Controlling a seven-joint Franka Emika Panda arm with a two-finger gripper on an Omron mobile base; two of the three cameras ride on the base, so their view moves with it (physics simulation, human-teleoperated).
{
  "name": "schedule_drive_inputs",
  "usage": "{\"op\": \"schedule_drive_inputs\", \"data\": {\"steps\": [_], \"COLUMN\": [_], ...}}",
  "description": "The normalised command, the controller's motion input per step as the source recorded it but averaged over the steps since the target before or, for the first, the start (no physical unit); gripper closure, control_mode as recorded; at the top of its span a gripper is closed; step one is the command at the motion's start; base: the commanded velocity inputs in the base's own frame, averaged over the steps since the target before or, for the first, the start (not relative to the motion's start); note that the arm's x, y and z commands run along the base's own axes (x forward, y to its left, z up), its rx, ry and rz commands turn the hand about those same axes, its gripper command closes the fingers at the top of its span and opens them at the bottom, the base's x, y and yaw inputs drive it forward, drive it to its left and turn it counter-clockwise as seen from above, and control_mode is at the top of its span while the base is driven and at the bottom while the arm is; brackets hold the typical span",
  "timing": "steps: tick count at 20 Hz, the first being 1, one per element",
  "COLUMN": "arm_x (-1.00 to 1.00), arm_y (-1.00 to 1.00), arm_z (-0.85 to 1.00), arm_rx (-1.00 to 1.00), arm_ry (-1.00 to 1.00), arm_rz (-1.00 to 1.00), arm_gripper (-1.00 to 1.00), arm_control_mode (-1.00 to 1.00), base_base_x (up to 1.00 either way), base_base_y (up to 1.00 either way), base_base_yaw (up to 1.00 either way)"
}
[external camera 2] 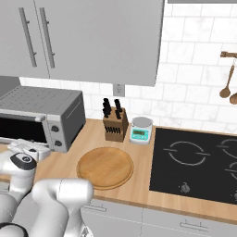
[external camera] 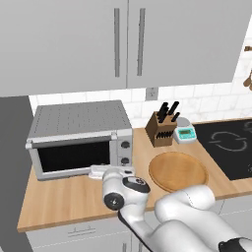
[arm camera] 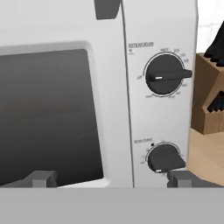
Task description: Pick up the kebab skewer and baguette bread, and place them inside the toaster oven. Close the toaster oven door and start by setting the timer.
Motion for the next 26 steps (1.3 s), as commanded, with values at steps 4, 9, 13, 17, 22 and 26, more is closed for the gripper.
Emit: {"op": "schedule_drive_inputs", "data": {"steps": [4, 9, 13, 17, 22, 26], "arm_x": [0.09, 0.09, 0.03, 0.19, 0.34, 0.12], "arm_y": [-0.71, -0.69, -0.63, -0.42, -0.42, -0.52], "arm_z": [-0.06, -0.03, -0.20, -0.25, -0.28, -0.23], "arm_rx": [0.00, 0.00, 0.00, 0.00, 0.00, 0.00], "arm_ry": [-0.01, 0.00, 0.00, 0.00, 0.00, 0.01], "arm_rz": [0.00, 0.00, 0.00, 0.01, 0.09, 0.11], "arm_gripper": [-1.00, -1.00, -1.00, -1.00, -1.00, -1.00], "arm_control_mode": [-1.00, -1.00, -1.00, -1.00, -1.00, -1.00], "base_base_x": [0.00, 0.00, 0.00, 0.00, 0.00, 0.00], "base_base_y": [0.00, 0.00, 0.00, 0.00, 0.00, 0.00], "base_base_yaw": [0.00, 0.00, 0.00, 0.00, 0.00, 0.00]}}
